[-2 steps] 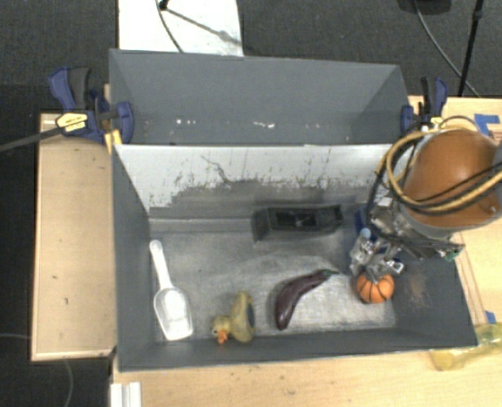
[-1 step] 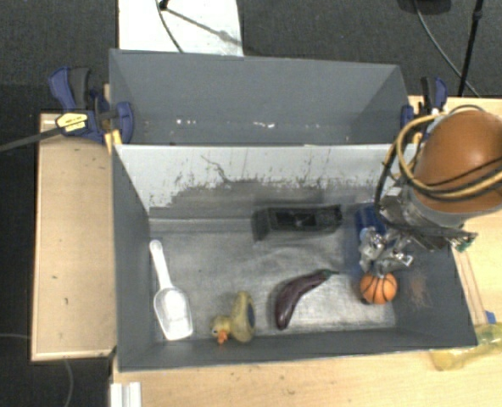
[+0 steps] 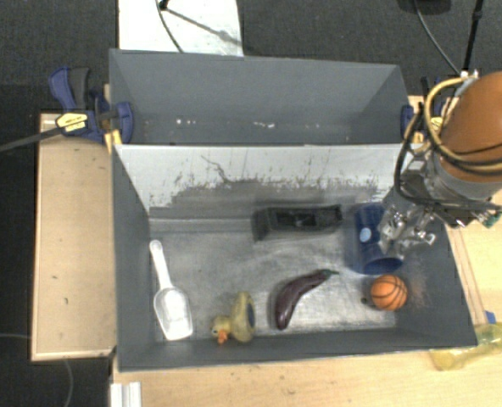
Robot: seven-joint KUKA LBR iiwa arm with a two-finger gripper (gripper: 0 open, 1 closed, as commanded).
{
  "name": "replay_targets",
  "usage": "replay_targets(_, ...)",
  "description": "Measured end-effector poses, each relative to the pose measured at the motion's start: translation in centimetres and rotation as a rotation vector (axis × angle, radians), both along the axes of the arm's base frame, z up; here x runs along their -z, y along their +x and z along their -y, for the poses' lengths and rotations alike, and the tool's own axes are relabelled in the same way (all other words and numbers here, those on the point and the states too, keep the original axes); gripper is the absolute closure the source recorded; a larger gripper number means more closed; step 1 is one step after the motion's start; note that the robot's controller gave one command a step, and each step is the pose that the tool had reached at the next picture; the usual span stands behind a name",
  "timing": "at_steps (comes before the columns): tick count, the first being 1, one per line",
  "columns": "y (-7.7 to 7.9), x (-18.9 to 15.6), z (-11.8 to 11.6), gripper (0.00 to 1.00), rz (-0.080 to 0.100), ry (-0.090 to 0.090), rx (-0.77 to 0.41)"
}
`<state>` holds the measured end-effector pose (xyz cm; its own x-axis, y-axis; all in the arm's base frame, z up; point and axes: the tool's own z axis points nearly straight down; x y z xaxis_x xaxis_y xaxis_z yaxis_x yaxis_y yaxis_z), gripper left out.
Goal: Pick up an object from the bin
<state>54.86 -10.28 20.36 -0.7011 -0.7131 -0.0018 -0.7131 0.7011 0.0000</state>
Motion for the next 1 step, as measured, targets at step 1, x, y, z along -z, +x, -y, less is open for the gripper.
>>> replay_targets(1,-4.86,7.17,2.69,0.00,-0.003,0.000,0.023)
